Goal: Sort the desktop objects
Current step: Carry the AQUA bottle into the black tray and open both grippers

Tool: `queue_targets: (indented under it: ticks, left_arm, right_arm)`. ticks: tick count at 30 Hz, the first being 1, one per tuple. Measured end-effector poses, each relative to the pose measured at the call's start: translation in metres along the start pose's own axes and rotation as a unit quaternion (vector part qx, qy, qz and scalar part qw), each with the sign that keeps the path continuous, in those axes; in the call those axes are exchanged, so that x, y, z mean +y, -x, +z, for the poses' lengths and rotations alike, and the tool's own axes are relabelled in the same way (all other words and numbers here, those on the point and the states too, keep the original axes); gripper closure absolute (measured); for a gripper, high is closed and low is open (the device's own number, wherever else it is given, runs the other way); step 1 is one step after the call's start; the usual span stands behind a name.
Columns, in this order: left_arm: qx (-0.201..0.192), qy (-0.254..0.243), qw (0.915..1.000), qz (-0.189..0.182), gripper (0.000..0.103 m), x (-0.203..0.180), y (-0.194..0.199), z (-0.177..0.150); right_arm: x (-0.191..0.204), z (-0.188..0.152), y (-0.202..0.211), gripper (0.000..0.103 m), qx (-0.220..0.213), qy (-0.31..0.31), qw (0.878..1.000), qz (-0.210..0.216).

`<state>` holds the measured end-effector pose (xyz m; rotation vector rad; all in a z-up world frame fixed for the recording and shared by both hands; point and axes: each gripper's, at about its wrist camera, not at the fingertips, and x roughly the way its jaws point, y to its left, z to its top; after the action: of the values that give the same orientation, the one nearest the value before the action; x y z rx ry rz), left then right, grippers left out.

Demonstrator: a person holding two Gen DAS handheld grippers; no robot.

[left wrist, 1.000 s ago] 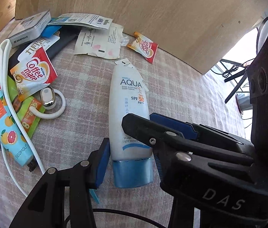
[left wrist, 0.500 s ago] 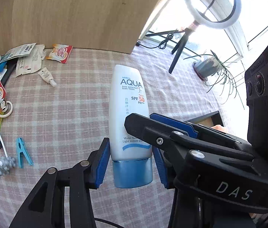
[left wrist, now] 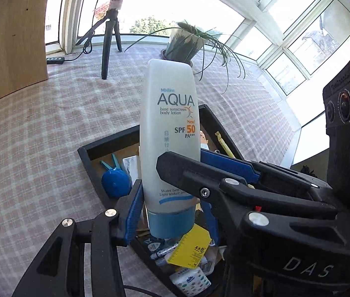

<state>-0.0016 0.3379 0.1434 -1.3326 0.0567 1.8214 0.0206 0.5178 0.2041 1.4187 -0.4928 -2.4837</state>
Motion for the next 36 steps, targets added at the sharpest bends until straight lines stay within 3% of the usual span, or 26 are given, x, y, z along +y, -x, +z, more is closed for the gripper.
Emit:
queue_targets:
  ticks: [5, 11, 18, 26, 36]
  left_arm:
    - [0.011, -0.014, 0.9997, -0.02, 0.06, -0.053, -0.029, 0.012]
    - [0.024, -0.015, 0.999, -0.034, 0.06, -0.087, -0.065, 0.028]
    - [0.021, -0.002, 0.9997, 0.012, 0.049, -0.083, -0.074, 0.029]
    - [0.025, 0.004, 0.9979, 0.06, 0.049, -0.063, -0.057, 0.016]
    - [0.014, 0.004, 0.9905, 0.137, 0.044, -0.007, 0.0, -0.026]
  right_arm:
    - [-0.055, 0.005, 0.032, 0.066, -0.005, -0.014, 1.0, -0.019]
    - [-0.11, 0.019, 0.042, 0.066, 0.006, -0.03, 0.999, -0.029]
    - [-0.139, 0.024, 0.047, 0.063, 0.006, -0.04, 0.998, -0.053]
    - [-0.132, 0.016, 0.051, 0.052, 0.003, -0.021, 0.997, -0.068]
    - [-0.072, -0.023, 0.038, 0.049, 0.002, 0.006, 0.995, -0.097]
